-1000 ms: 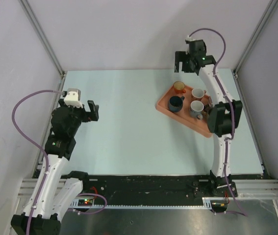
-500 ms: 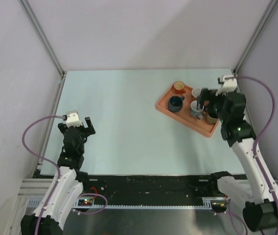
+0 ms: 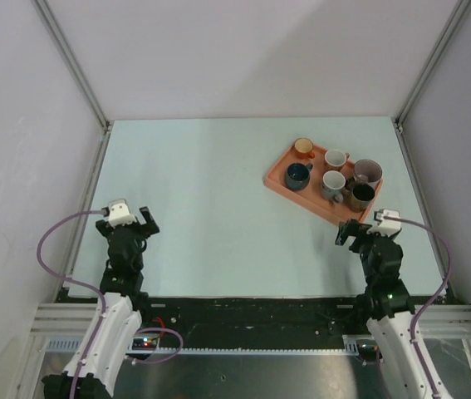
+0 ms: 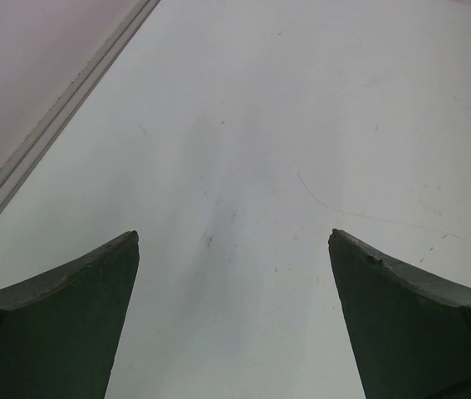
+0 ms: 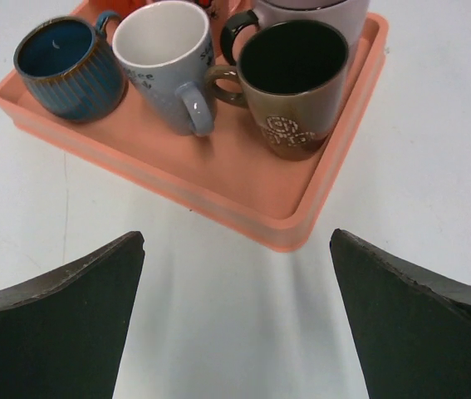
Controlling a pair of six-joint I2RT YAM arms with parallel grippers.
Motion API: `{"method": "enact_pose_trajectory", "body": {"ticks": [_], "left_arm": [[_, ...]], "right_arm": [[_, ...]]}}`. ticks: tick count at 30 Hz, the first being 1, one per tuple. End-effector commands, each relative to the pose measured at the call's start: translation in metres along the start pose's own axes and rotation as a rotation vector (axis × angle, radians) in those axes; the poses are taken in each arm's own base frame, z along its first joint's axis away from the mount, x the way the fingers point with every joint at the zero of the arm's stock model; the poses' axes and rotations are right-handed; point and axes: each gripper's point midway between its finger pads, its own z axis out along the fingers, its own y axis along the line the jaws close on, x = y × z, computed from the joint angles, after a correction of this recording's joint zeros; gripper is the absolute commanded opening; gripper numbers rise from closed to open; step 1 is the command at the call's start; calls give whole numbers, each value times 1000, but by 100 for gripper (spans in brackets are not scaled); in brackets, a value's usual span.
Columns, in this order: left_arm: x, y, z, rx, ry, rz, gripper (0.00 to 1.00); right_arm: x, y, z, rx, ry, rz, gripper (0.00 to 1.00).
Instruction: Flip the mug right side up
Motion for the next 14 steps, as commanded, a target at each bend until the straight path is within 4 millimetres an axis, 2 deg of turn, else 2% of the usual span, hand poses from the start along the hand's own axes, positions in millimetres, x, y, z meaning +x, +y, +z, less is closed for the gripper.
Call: {"method": "enact_pose_trajectory", "body": {"ticks": [1, 3, 14], "left_arm": [[-4, 10, 1, -43, -48, 0, 100], [0, 10, 0, -41, -44, 5, 100], [0, 14, -1, -56, -58, 8, 100]], "right_arm": [[-11, -11, -3, 40, -161, 49, 99], [-3, -12, -4, 38, -167, 51, 99], [4, -11, 3, 41, -122, 29, 99]]}}
